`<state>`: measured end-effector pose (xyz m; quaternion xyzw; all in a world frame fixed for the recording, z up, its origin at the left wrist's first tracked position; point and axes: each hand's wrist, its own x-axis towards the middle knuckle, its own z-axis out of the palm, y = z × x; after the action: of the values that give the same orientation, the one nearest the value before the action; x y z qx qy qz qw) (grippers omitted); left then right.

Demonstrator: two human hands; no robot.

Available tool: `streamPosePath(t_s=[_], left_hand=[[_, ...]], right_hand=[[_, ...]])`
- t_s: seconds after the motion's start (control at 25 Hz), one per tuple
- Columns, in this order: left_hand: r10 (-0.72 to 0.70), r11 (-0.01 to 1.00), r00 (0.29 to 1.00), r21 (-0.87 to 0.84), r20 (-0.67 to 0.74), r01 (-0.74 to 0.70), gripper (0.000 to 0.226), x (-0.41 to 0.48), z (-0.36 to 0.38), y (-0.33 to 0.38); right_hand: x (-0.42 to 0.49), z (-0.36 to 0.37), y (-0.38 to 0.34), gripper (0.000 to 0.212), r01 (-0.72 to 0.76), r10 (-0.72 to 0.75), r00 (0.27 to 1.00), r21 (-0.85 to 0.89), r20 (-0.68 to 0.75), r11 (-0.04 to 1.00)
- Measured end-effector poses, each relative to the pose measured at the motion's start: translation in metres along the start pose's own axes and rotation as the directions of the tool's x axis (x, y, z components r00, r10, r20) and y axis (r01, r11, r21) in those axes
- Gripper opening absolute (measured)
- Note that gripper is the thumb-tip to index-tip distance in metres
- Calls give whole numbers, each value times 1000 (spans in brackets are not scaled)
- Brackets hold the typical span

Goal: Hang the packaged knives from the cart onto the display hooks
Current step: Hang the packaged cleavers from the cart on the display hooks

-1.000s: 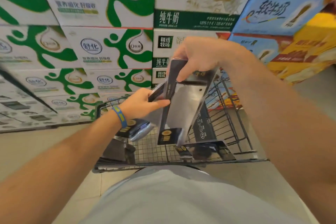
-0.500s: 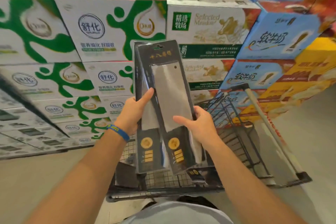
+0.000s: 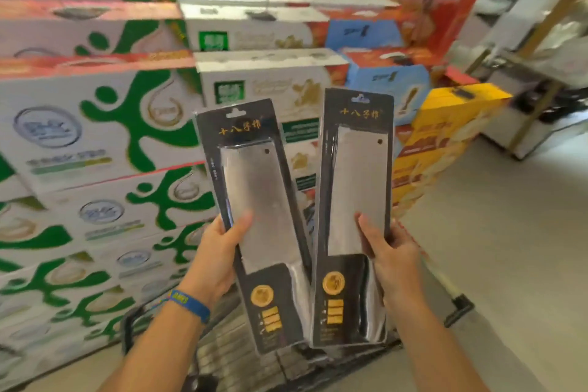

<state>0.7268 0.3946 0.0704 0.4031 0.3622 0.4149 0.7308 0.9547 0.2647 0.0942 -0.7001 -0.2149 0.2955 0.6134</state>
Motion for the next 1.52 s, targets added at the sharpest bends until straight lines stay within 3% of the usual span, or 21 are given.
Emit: streamPosePath(t_s=[0.12, 0.2, 0.28, 0.4, 0.52, 0.72, 0.84, 1.0, 1.12, 1.2, 1.32, 1.44, 1.52], left_hand=[[14, 997, 996, 74, 93, -21, 29, 15, 59, -1], [93, 974, 978, 187, 189, -129, 13, 26, 115, 2], [169, 929, 945, 274, 281, -247, 25, 31, 176, 6], [204, 916, 866, 223, 457, -333, 38, 21, 282, 8], [173, 947, 801, 127, 574, -295, 37, 0, 380, -8], [288, 893, 740, 109, 607, -437, 50, -44, 523, -71], [158, 881, 785, 274, 598, -385, 69, -58, 591, -107], [129, 849, 756, 323, 642, -419, 50, -68, 672, -135], [-51, 925, 721, 304, 691, -226, 33, -70, 737, -159], [-201, 954, 600, 294, 774, -60, 7, -69, 784, -183], [-325, 946, 396, 299, 859, 126, 41, -70, 860, -213], [-419, 867, 173, 336, 891, 367, 36, -91, 946, -230], [-432, 848, 65, 381, 900, 369, 33, -115, 996, -241]], right_hand=[[-1, -54, -19, 63, 31, -33, 991, -12, -129, 999], [4, -97, -39, 61, 69, -72, 970, -21, -232, 997], [10, -147, -57, 64, 119, -133, 934, -62, -333, 991], [16, -240, -86, 54, 202, -205, 874, -54, -440, 978], [12, -332, -113, 40, 304, -292, 811, -61, -507, 951], [-5, -483, -129, 34, 350, -359, 685, -146, -634, 925], [-14, -555, -123, 52, 319, -342, 581, -180, -738, 931], [-7, -632, -106, 57, 206, -249, 468, -169, -848, 964], [1, -672, -99, 56, 160, -229, 382, -179, -895, 971], [5, -702, -99, 55, 137, -220, 310, -185, -925, 973], [5, -752, -117, 48, 91, -198, 205, -182, -959, 979], [-12, -802, -146, 47, 28, -239, 33, -238, -971, 971], [-32, -828, -163, 47, -18, -287, -76, -286, -955, 958]])
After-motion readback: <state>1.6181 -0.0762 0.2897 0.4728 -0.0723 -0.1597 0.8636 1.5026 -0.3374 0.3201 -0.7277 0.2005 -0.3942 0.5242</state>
